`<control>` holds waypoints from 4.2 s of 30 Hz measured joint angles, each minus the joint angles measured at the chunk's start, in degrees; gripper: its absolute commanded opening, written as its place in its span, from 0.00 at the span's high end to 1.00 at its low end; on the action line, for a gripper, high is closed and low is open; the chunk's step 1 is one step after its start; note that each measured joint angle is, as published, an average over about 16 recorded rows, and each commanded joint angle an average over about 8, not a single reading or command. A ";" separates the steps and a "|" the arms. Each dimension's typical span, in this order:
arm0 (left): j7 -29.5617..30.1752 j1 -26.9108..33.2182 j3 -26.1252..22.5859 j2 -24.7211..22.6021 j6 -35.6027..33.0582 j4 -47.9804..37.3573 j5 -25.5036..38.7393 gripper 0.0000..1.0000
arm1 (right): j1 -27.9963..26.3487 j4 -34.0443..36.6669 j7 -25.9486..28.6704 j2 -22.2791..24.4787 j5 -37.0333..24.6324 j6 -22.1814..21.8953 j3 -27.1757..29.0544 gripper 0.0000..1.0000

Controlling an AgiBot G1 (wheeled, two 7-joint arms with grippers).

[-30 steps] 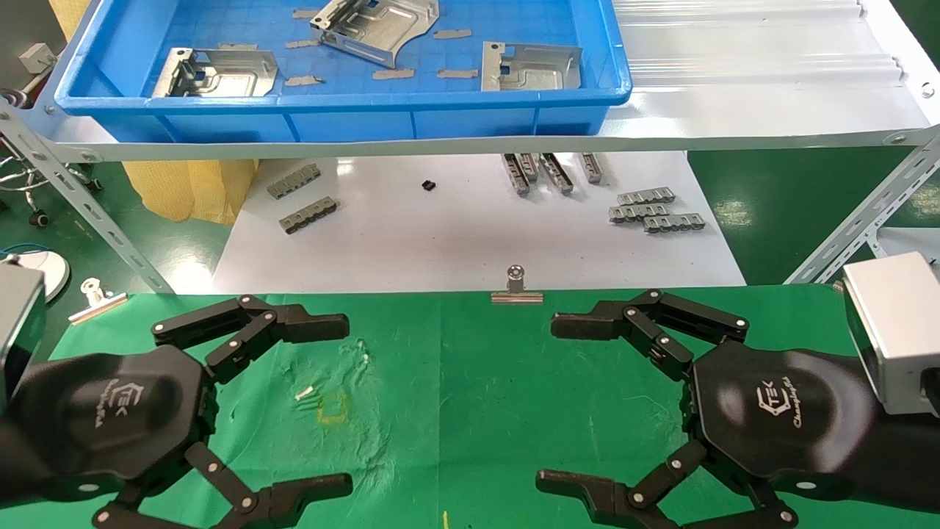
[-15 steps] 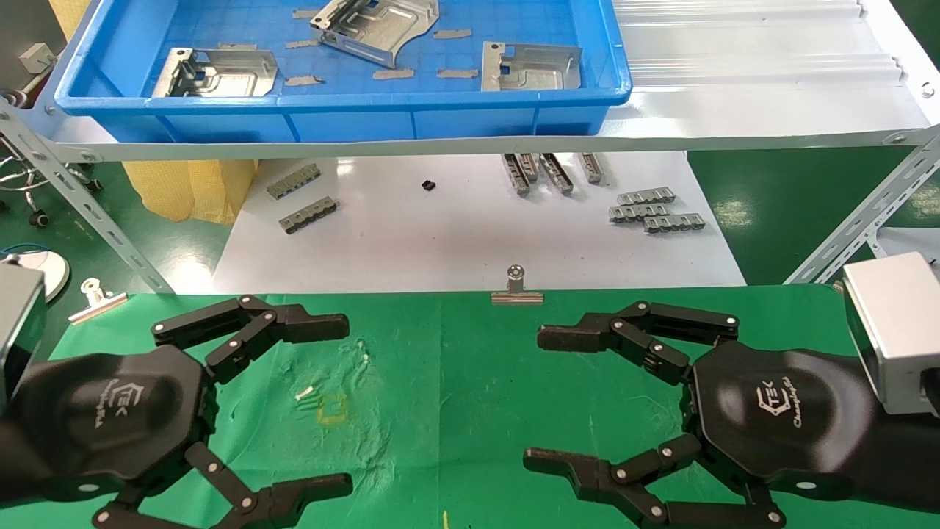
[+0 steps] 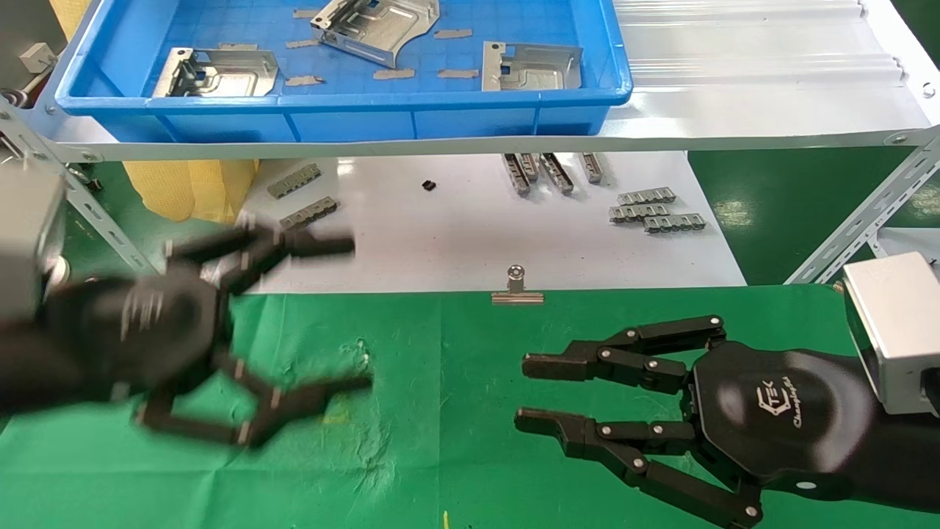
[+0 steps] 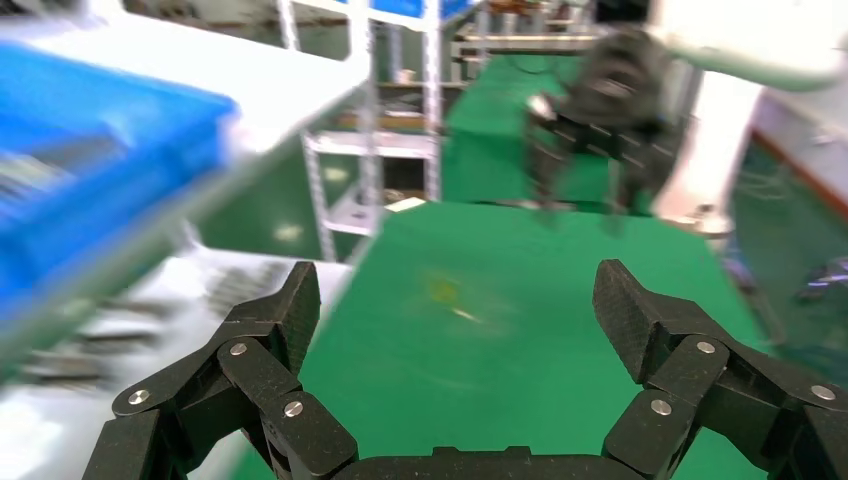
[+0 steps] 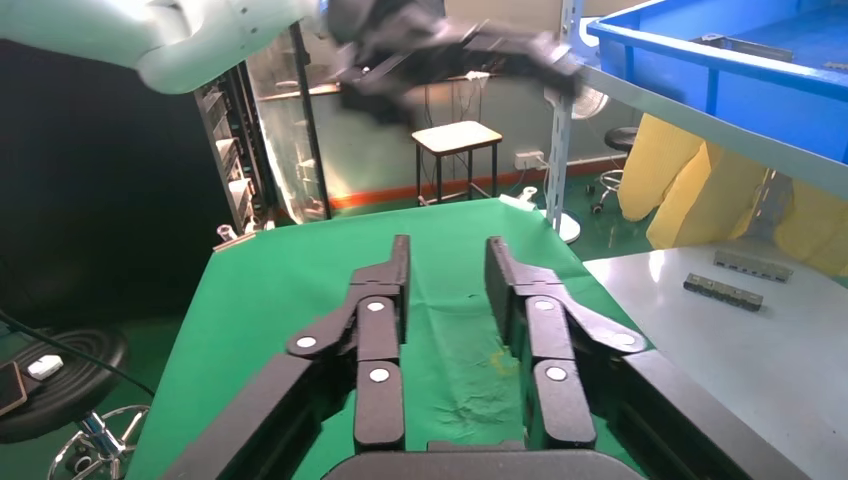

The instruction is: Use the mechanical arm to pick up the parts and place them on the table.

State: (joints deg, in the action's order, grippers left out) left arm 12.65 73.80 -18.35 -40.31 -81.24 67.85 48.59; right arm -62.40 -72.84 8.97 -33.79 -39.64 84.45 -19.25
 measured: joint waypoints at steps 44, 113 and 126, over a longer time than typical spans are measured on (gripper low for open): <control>-6.01 42.60 -13.11 -37.17 42.48 -65.21 28.94 1.00 | -0.02 0.01 -0.03 0.02 0.03 -0.01 -0.05 1.00; -34.21 25.68 -23.99 -6.22 -7.80 -38.42 17.11 1.00 | -0.04 0.01 -0.06 0.05 0.09 -0.05 -0.13 0.00; -47.83 24.98 -28.14 -11.39 -3.75 -53.12 23.83 1.00 | -0.04 0.01 -0.07 0.05 0.10 -0.05 -0.14 0.00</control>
State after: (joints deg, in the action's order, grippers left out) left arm -35.18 98.77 -46.50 -51.70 -84.98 14.73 72.43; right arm -62.43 -72.83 8.90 -33.74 -39.55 84.39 -19.39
